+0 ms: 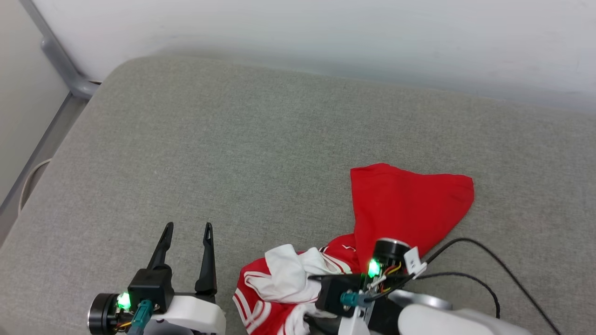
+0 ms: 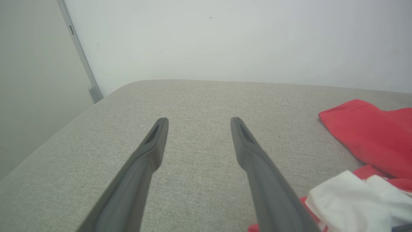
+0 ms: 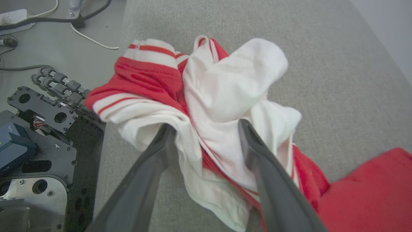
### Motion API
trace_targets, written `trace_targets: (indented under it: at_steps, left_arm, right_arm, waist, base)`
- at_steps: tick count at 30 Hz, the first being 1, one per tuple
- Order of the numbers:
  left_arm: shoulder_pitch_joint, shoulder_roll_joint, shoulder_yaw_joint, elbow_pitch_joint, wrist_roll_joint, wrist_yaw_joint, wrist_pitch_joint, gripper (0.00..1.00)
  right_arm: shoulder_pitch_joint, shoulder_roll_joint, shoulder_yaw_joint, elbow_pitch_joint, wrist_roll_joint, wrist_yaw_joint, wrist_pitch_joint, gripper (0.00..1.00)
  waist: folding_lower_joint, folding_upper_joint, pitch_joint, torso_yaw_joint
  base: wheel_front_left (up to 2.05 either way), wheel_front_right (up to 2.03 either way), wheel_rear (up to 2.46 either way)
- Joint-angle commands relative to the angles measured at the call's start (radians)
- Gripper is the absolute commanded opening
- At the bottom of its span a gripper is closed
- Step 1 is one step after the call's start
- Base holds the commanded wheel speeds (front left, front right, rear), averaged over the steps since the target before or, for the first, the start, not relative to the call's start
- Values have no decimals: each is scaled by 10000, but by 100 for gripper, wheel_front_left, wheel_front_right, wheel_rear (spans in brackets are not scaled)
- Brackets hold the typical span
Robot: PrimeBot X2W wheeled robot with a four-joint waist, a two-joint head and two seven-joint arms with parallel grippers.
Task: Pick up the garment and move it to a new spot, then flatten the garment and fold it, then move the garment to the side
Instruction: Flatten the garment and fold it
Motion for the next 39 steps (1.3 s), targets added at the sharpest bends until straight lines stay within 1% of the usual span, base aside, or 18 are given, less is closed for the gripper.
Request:
trace_targets:
  at_steps: [1, 6, 11, 18, 20, 22, 25, 28, 34, 37, 39]
  left_arm:
    - [127, -11, 50, -2, 54, -27, -26, 100]
    - [336, -11, 172, -32, 139, -52, -26, 100]
    - [498, -8, 316, -79, 200, -62, -26, 100]
    - [632, -11, 406, -228, 231, -71, -26, 100]
    - [610, -11, 398, -256, 257, -87, -26, 100]
    - [558, -9, 382, -281, 278, -107, -26, 100]
    - [445, -11, 348, -319, 304, -149, -26, 100]
    - [349, -11, 332, -358, 308, -156, -26, 100]
    - [171, -11, 220, -406, 212, -105, -26, 100]
    - [-13, -10, 130, -413, 128, -89, -26, 100]
    - [-67, -11, 52, -433, 101, -43, -26, 100]
  right_arm:
    - [-228, -59, -71, 59, 224, -14, -283, 100]
    - [-303, -216, -747, -114, 470, -14, -867, 100]
    - [-28, -568, -2220, -724, 425, -14, -1126, 100]
    - [-116, -1144, -4841, -1709, -32, -14, -654, 100]
    - [-304, -1369, -5385, -1936, -177, -14, -360, 100]
    - [-429, -1558, -5675, -2102, -165, -14, 51, 100]
    - [-708, -2011, -5647, -2268, 95, -14, 941, 100]
    - [-1035, -2487, -5275, -2308, 573, -14, 1983, 100]
    - [-1515, -3321, -3857, -2125, 2011, -14, 4313, 100]
    - [-1741, -3582, -3100, -1951, 2617, -14, 5131, 100]
    - [-1889, -3664, -2665, -1762, 2844, -14, 5412, 100]
  waist:
    - [0, 0, -121, -112]
    - [0, 0, -356, -278]
    - [0, 0, -514, -415]
    - [0, 0, -545, -590]
    - [0, 0, -516, -601]
    - [0, 0, -475, -590]
    - [0, 0, -379, -528]
    - [0, 0, -255, -463]
    - [0, 0, 110, -266]
    - [0, 0, 316, -120]
    - [0, 0, 459, -25]
  base:
    - [0, 0, 0]
    - [0, 0, 0]
    - [0, 0, 0]
    - [0, 0, 0]
    - [0, 0, 0]
    - [0, 0, 0]
    - [0, 0, 0]
    - [0, 0, 0]
    - [0, 0, 0]
    - [0, 0, 0]
    - [0, 0, 0]
